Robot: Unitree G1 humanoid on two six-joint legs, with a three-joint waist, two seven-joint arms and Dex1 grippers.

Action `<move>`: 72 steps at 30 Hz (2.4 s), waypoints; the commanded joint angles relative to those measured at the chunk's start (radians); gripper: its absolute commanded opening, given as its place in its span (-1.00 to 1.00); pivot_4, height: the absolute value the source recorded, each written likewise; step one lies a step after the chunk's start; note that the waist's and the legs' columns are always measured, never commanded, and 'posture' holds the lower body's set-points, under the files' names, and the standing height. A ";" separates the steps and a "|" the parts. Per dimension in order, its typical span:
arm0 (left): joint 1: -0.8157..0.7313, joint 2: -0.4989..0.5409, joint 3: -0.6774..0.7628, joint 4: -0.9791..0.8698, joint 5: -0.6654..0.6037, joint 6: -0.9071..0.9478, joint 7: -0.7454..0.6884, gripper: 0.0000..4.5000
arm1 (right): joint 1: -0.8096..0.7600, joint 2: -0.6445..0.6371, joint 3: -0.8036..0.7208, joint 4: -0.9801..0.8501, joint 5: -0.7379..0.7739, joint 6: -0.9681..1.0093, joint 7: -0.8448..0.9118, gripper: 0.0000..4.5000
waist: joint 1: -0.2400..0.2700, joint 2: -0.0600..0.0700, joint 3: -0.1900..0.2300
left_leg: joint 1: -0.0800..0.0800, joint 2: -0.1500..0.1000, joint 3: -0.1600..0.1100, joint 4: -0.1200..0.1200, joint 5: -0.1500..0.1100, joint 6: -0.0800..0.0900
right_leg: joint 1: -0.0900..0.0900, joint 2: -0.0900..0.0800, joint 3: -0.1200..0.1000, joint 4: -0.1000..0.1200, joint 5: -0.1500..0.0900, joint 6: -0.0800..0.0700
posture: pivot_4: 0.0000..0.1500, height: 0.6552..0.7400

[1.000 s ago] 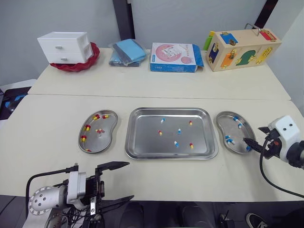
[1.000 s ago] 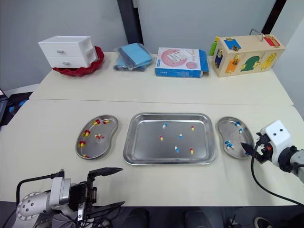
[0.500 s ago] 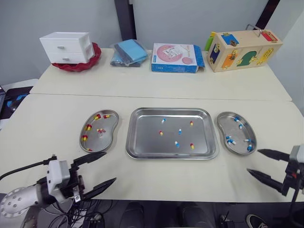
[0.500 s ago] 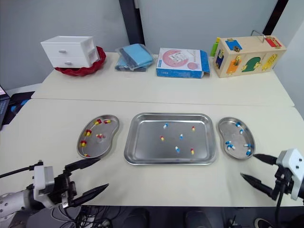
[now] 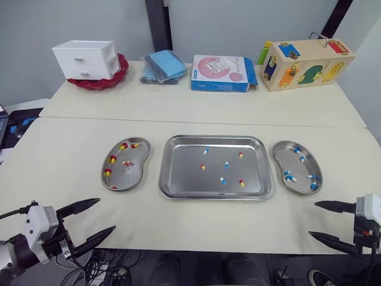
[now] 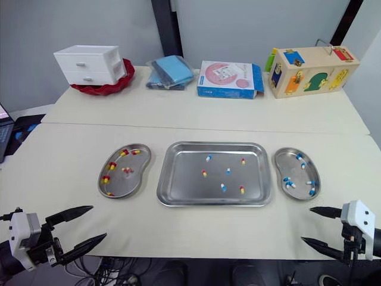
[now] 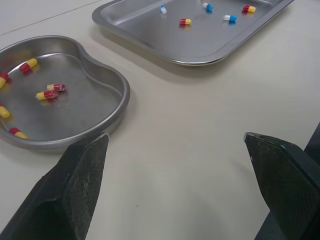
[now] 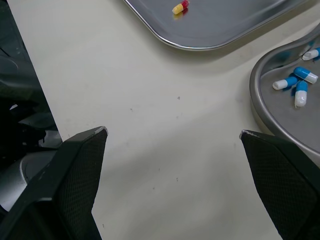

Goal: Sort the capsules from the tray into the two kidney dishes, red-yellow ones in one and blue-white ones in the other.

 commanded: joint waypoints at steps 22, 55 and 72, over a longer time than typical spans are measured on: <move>-0.811 0.173 -0.516 -0.025 0.162 0.429 0.022 1.00 | 0.177 0.292 0.152 -0.424 0.063 -0.001 -0.327 0.99 | 0.004 0.003 0.000 | -0.002 -0.001 -0.003 0.001 0.000 0.000 | -0.001 0.000 -0.002 0.002 0.001 0.001 | 1.00 1.00; -1.098 -0.259 -0.916 0.083 0.551 0.674 0.410 0.83 | 0.268 0.376 0.282 -0.469 -0.025 -0.074 -0.523 1.00 | 0.002 0.003 0.000 | -0.002 -0.001 -0.003 0.003 0.000 0.000 | -0.001 0.001 -0.002 0.006 0.000 0.000 | 1.00 1.00; -1.083 -0.263 -0.935 0.085 0.576 0.732 0.416 0.34 | 0.278 0.355 0.295 -0.512 -0.016 -0.039 -0.563 1.00 | 0.002 0.004 -0.002 | -0.001 -0.001 -0.003 0.003 0.000 0.000 | 0.000 0.001 -0.002 0.006 0.000 0.000 | 1.00 1.00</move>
